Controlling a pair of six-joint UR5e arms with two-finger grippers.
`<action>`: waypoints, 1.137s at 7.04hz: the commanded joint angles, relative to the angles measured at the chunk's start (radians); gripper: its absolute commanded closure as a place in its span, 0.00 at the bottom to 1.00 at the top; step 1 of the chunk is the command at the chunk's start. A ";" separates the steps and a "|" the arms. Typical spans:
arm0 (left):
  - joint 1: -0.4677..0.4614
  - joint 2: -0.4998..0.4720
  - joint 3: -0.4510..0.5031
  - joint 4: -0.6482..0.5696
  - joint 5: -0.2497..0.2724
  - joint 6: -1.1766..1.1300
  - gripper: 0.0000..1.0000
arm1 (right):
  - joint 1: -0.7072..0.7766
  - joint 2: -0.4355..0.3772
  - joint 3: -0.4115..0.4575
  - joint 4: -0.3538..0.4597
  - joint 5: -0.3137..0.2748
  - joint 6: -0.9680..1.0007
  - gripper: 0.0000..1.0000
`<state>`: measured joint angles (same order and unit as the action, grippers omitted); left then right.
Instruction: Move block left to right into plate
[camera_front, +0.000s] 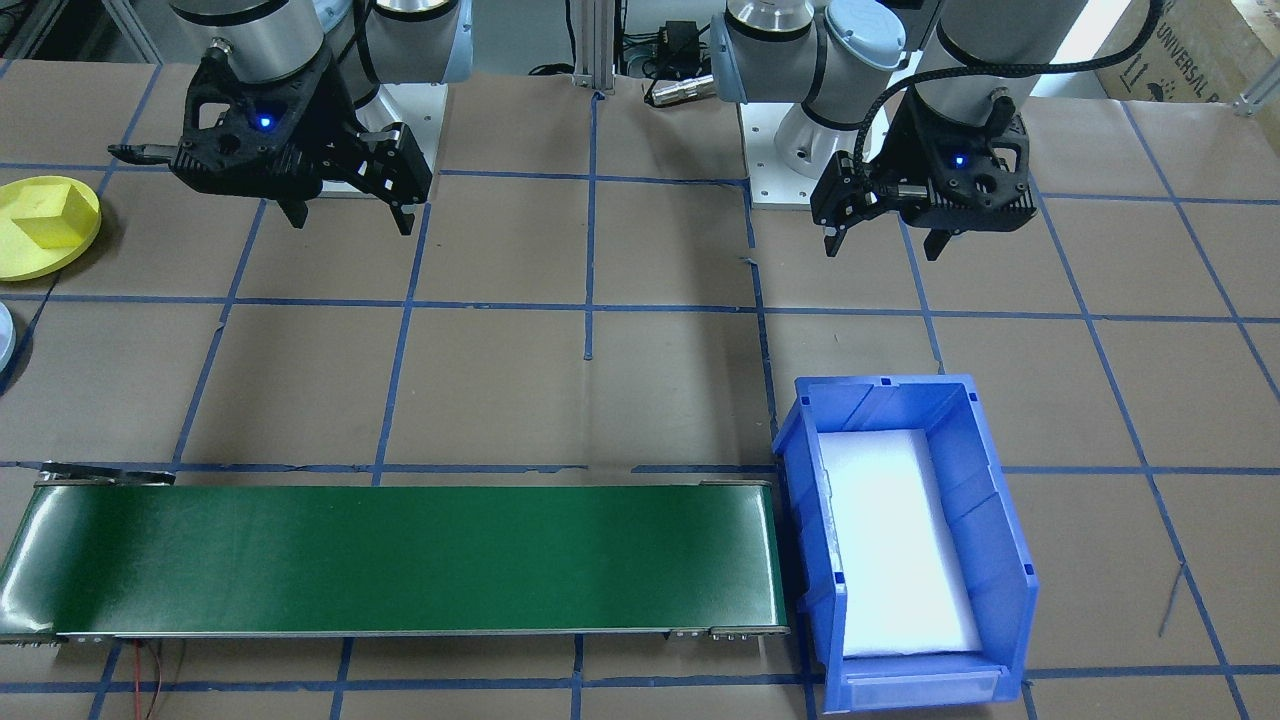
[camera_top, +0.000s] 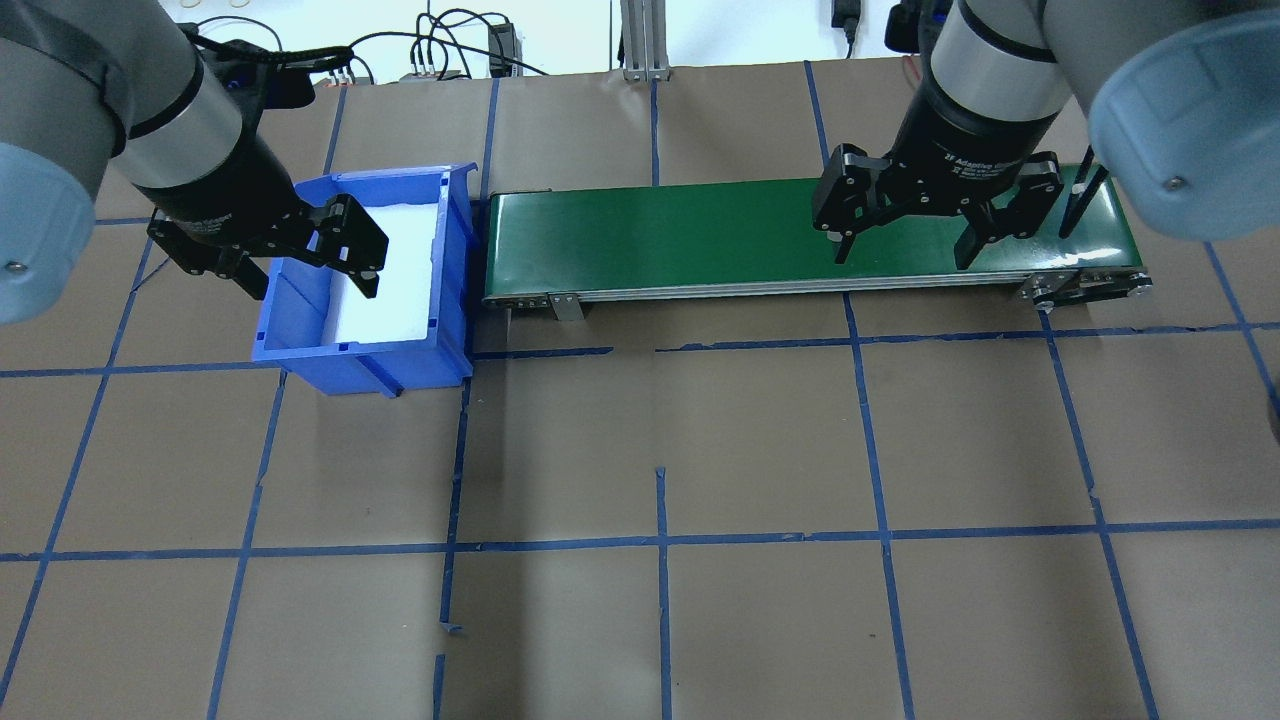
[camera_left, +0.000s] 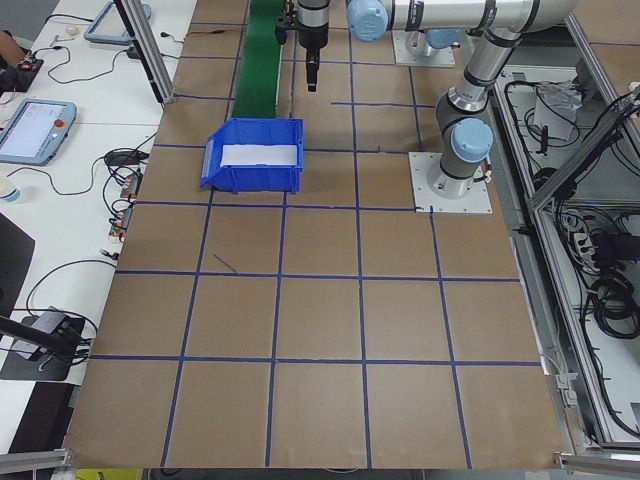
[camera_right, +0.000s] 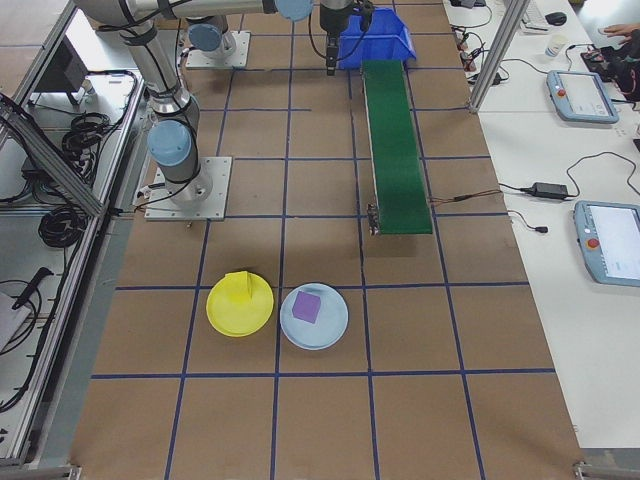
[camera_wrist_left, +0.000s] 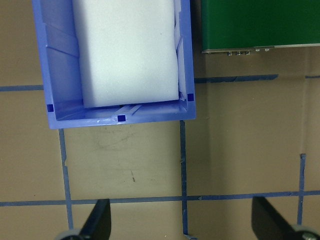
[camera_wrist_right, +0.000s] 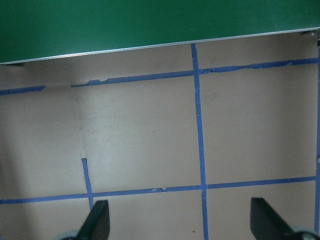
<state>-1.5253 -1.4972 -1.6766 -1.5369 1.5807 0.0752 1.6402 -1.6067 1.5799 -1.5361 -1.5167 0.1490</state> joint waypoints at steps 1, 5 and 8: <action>-0.001 0.002 0.000 -0.002 0.001 0.000 0.00 | -0.023 -0.001 -0.020 0.004 -0.018 -0.085 0.00; -0.003 0.002 0.000 -0.003 0.002 0.000 0.00 | -0.023 -0.002 -0.043 0.011 -0.066 -0.134 0.00; -0.003 0.000 0.000 -0.003 0.002 0.000 0.00 | -0.019 -0.006 -0.040 0.007 -0.073 -0.132 0.00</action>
<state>-1.5278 -1.4959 -1.6766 -1.5401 1.5826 0.0752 1.6189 -1.6107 1.5384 -1.5269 -1.5919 0.0165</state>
